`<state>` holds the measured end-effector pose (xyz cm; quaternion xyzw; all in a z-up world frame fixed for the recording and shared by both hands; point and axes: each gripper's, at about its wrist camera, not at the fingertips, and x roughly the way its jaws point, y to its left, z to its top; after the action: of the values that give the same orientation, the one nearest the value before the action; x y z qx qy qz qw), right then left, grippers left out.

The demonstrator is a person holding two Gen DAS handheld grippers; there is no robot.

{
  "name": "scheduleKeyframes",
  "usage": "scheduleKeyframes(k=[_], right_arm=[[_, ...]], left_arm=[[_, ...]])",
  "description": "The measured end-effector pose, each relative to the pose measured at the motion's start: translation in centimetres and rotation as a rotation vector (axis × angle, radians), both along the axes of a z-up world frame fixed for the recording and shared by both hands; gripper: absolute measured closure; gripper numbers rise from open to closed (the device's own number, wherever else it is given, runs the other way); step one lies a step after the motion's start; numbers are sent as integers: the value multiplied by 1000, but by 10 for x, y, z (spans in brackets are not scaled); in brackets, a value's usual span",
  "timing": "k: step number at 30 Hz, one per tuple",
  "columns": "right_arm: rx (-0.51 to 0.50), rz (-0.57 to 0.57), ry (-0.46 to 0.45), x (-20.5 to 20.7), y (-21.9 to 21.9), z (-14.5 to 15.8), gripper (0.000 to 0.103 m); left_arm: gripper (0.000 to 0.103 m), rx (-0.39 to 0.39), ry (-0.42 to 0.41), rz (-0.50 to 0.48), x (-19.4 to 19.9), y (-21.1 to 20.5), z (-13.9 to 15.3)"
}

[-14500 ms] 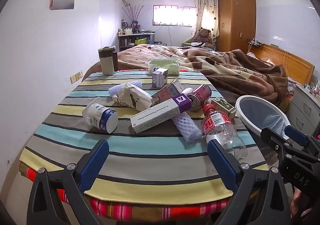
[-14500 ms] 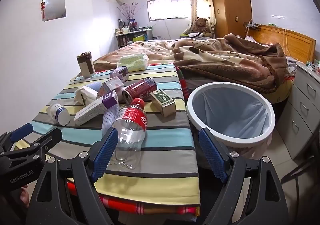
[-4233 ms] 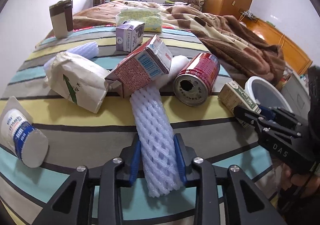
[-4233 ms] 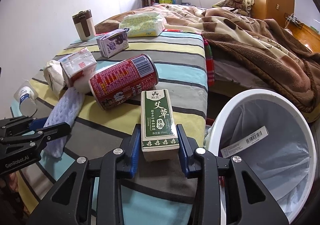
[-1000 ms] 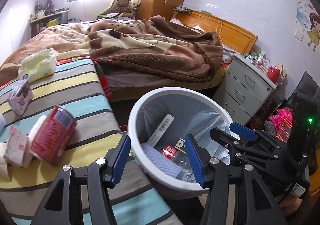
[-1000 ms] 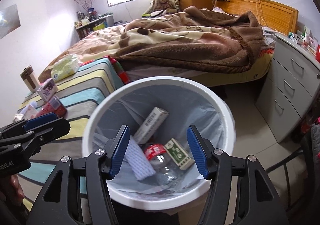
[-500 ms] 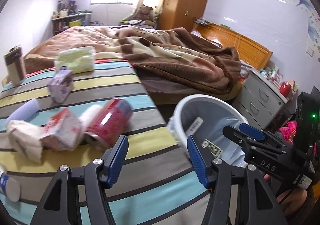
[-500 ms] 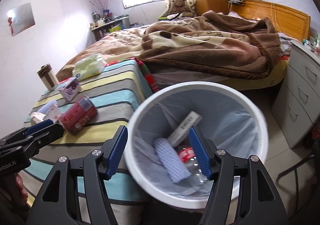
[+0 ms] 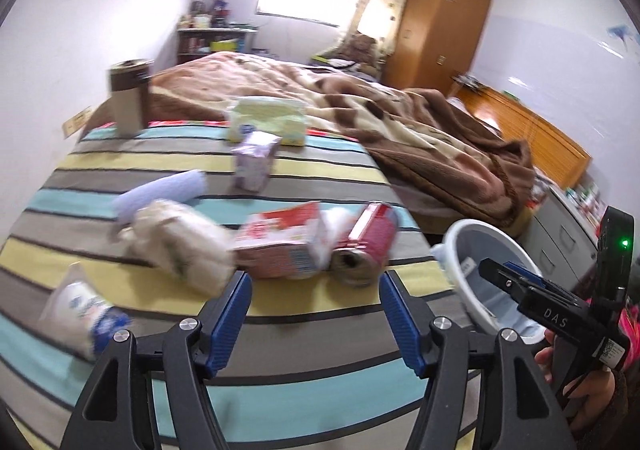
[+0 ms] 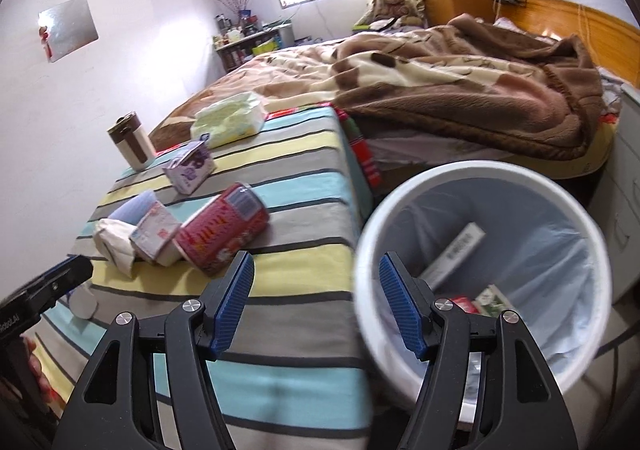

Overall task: Collect trash
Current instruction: 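Grasp the yogurt cup with the left gripper while the right grasps the red can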

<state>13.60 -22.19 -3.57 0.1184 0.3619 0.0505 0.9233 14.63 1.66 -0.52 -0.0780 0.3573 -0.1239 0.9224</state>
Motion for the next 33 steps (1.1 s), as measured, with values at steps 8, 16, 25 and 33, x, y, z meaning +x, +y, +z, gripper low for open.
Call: scheduleKeyframes(k=[8,16,25,33], right_arm=[[9,46,25,22,27,-4,36],[2,54,52,39,41,-9,36],[49,23,99,57,43,-14,36],[111,37,117,67,48,-15,35]], left_arm=[[35,-42,25,165,-9,70,-6],[34,-94,54,321,-22,130,-15],[34,-146,125,389,-20,152,-36],[34,-147,167,399,-19,161,-49]])
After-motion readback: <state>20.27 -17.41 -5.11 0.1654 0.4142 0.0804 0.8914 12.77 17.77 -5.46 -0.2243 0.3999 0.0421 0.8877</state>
